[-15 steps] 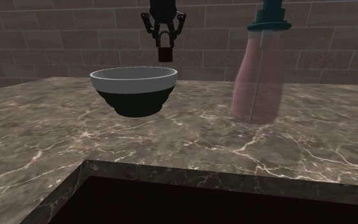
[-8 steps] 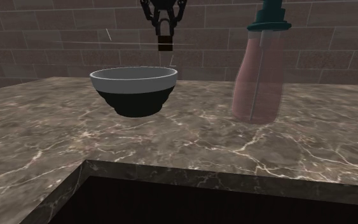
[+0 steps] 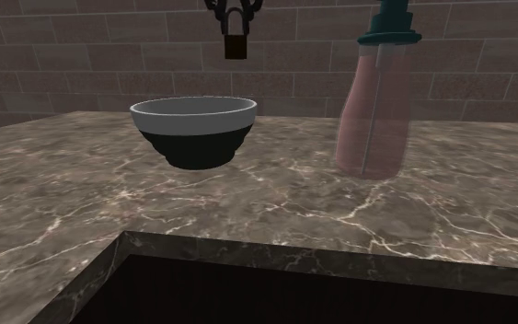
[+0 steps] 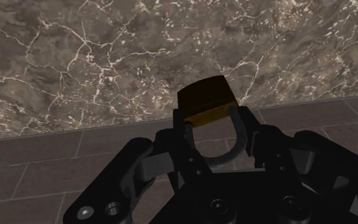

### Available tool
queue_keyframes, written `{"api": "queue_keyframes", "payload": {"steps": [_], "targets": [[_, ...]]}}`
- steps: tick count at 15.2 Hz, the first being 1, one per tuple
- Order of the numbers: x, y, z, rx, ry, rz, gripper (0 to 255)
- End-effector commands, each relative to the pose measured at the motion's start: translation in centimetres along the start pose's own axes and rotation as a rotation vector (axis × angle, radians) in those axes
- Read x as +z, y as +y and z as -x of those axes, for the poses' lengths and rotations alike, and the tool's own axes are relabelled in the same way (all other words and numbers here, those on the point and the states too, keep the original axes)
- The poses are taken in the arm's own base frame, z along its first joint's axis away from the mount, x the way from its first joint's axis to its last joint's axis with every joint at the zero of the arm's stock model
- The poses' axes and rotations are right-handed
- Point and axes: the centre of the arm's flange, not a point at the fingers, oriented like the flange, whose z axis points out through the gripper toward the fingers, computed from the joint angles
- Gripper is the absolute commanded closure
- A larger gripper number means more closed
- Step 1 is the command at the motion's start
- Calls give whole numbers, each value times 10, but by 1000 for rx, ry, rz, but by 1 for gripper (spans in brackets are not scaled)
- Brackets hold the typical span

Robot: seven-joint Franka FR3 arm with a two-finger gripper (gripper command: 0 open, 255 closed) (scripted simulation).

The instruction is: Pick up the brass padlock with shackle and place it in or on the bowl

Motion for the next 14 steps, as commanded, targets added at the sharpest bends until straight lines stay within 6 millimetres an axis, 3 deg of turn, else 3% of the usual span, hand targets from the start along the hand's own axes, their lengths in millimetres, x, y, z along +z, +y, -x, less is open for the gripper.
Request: {"api": "queue_keyframes", "payload": {"steps": [1,14], "targets": [[-8,-3,26,1,0,0,255],[-69,-12,190,1,0,0,255]]}}
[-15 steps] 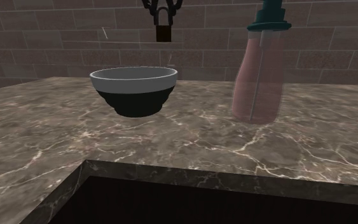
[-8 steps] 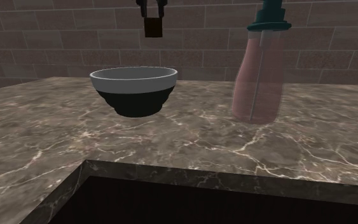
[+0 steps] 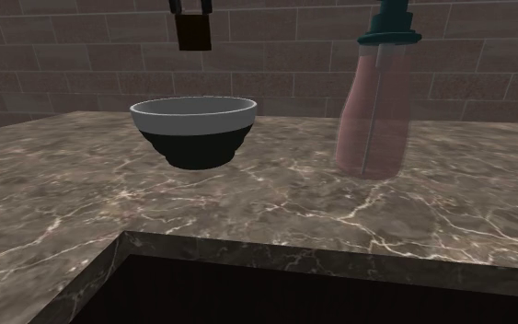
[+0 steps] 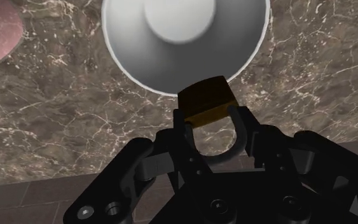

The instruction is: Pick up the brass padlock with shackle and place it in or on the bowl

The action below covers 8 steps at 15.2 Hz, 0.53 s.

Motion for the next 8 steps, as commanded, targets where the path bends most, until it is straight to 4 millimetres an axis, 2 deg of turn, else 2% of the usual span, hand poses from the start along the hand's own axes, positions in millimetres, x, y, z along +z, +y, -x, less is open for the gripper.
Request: {"api": "queue_keyframes", "payload": {"steps": [1,8], "targets": [[0,2,16,0,0,-1,255],[35,4,27,0,0,-1,255]]}}
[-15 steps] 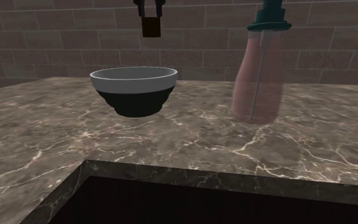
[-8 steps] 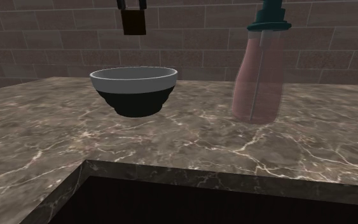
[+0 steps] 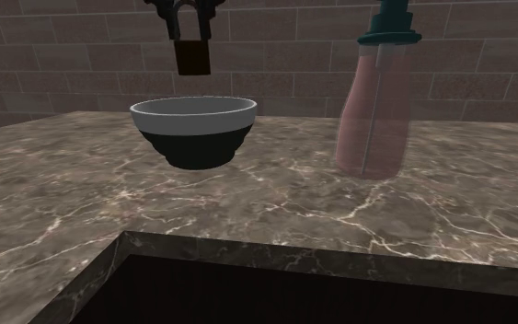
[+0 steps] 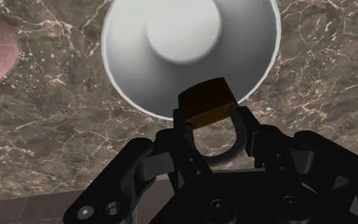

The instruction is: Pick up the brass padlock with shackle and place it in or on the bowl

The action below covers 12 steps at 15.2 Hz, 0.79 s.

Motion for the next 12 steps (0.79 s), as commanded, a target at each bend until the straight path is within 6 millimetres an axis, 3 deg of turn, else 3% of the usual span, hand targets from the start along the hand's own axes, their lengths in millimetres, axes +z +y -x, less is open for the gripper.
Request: {"api": "queue_keyframes", "payload": {"steps": [1,7,12], "targets": [[11,0,4,0,0,0,255],[41,2,13,0,0,0,255],[43,2,14,0,0,0,255]]}}
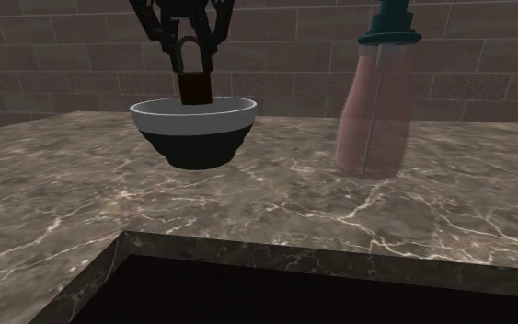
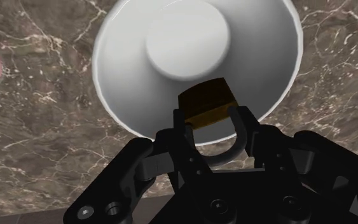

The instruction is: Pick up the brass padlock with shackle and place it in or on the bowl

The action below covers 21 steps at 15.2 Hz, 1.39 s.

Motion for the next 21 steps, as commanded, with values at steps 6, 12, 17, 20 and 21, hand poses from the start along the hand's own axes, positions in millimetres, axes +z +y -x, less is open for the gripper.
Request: {"api": "queue_keyframes", "payload": {"steps": [6,12,17,20,21], "targets": [[0,0,0,0,0,0,0],[-39,0,0,0,0,0,0],[-50,0,0,0,0,0,0],[-50,0,0,0,0,0,0],[-50,0,0,0,0,0,0]]}}
